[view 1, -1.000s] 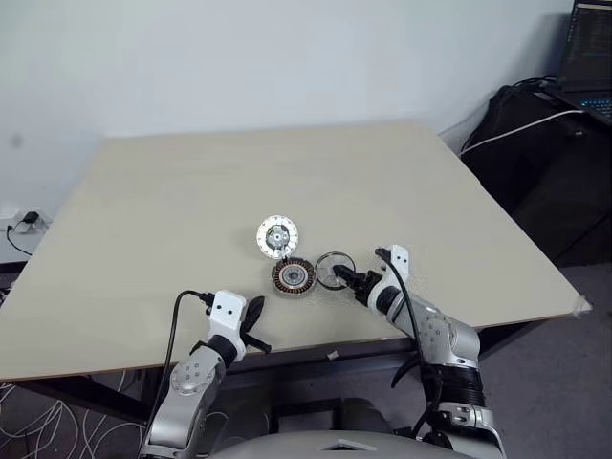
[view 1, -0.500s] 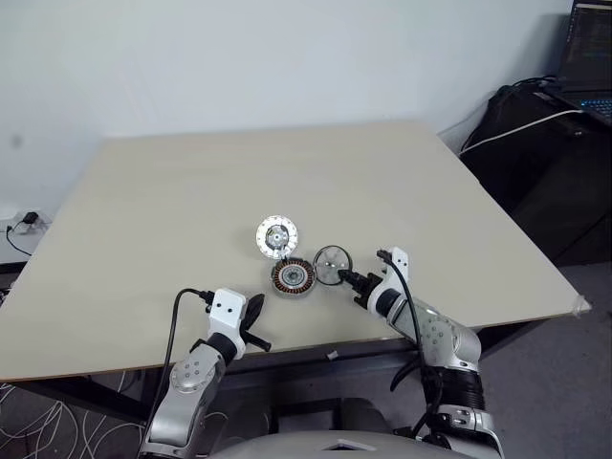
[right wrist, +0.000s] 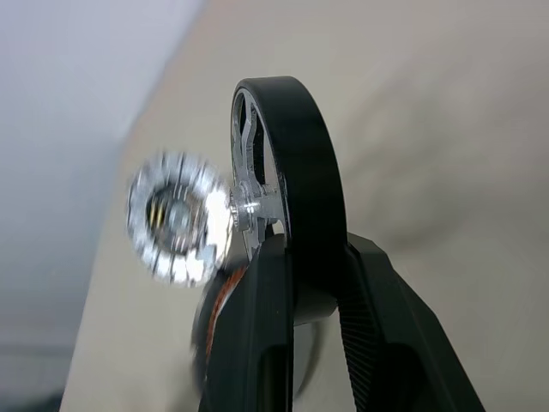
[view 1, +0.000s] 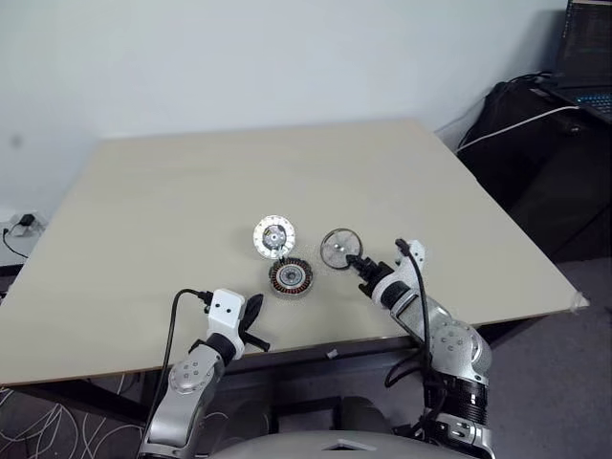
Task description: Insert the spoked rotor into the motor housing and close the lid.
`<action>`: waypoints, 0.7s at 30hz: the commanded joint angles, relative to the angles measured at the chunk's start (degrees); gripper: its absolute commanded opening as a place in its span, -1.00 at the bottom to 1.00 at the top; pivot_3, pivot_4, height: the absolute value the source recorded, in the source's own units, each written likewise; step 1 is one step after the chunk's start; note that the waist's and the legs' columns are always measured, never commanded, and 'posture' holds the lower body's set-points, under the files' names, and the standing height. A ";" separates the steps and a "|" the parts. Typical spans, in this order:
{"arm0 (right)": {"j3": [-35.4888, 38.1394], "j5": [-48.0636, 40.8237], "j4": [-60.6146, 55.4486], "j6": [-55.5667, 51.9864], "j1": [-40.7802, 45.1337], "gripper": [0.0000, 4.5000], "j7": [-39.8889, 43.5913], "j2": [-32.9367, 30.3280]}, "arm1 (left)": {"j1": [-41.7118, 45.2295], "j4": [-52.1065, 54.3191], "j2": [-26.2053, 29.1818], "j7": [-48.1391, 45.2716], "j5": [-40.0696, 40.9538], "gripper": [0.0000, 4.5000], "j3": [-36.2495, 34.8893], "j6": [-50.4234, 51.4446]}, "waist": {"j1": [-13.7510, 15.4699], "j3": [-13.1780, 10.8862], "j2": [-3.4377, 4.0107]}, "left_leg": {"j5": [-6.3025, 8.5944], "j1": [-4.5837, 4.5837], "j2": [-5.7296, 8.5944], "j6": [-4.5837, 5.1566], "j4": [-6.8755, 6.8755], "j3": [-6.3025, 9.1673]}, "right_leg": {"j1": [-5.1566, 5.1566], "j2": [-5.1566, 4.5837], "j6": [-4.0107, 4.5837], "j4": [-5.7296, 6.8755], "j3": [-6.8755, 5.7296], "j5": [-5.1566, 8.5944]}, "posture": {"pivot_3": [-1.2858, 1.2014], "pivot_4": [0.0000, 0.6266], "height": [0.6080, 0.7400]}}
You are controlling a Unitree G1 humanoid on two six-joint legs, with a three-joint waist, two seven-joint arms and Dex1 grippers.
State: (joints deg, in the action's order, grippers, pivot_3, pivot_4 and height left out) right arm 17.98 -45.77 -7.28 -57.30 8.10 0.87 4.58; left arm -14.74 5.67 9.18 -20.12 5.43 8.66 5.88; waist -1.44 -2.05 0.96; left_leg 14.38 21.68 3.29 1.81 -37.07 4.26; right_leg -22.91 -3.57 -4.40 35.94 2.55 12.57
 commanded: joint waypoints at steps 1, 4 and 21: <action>-1.65 -5.08 -2.62 -3.12 1.36 -0.82 -2.33 5.20 | 0.13 2.29 0.07 0.00 0.44 -1.00 -0.44 -0.95 | 0.05 0.00 0.00 | -0.05 0.00 0.01 0.08 0.00 0.00 | 0.01 -0.01 0.00 0.00 0.00 0.00 | 0.03 -1.00 1.00; -2.32 -8.11 -2.07 -4.35 1.54 -0.82 -4.04 6.13 | -0.26 2.33 -0.02 0.20 0.35 -1.00 -0.53 -1.06 | 0.10 -0.01 -0.01 | -0.04 0.01 0.03 0.08 -0.01 0.00 | 0.03 -0.06 -0.01 -0.04 0.00 0.00 | 0.03 -1.00 1.00; -4.87 -15.42 8.64 -0.60 6.02 -0.82 -7.04 7.97 | -0.90 2.70 -0.11 0.28 0.39 -1.00 -0.55 -0.81 | -0.20 -0.02 0.00 | -0.06 0.02 0.02 0.11 0.00 -0.01 | 0.01 -0.01 -0.03 -0.03 0.00 -0.01 | 0.03 -1.00 1.00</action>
State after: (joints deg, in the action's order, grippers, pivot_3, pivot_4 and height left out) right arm 13.95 -58.89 2.31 -59.08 13.45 -6.34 5.21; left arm -15.86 5.78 9.12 -20.00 5.42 8.40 5.82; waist -1.64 -2.07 0.96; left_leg 14.32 21.70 3.31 1.93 -37.07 4.26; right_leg -22.90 -3.58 -4.43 35.90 2.55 12.57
